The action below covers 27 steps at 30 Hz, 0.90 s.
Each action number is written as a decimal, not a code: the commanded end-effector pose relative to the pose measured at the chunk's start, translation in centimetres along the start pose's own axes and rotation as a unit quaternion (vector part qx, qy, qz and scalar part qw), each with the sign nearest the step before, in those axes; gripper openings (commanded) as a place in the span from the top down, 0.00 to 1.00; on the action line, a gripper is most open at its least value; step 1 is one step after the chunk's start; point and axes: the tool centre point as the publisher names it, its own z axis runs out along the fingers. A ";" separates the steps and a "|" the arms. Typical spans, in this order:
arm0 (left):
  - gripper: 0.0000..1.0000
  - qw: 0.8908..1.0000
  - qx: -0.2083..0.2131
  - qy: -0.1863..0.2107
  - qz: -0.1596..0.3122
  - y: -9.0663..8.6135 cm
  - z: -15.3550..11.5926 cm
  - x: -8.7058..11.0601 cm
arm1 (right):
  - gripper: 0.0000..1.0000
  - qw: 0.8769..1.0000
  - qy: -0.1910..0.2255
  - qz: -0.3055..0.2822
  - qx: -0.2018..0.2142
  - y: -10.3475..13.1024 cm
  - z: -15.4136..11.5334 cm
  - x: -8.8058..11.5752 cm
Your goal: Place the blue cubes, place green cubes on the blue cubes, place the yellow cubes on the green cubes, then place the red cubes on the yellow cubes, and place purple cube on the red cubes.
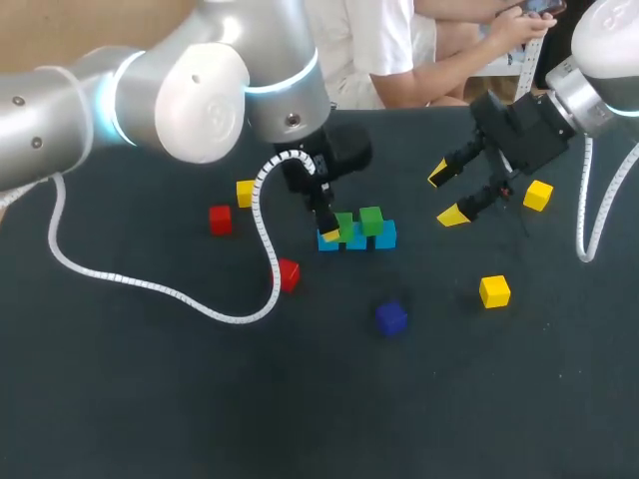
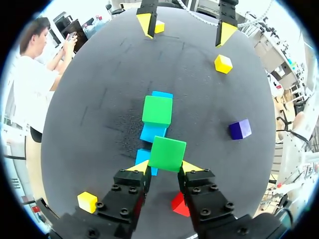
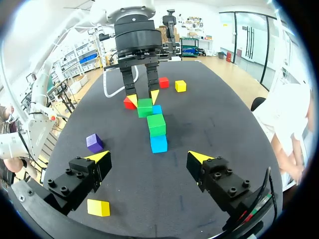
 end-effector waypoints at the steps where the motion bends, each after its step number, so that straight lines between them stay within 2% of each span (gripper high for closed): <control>1: 1.00 1.000 0.004 0.000 0.002 0.6 0.2 -0.2 | 0.00 1.000 -0.001 0.000 0.000 0.0 0.0 0.0; 27: 1.00 1.000 0.004 -0.005 0.015 2.2 0.4 -0.9 | 0.00 1.000 -0.001 0.000 0.000 0.0 0.0 0.0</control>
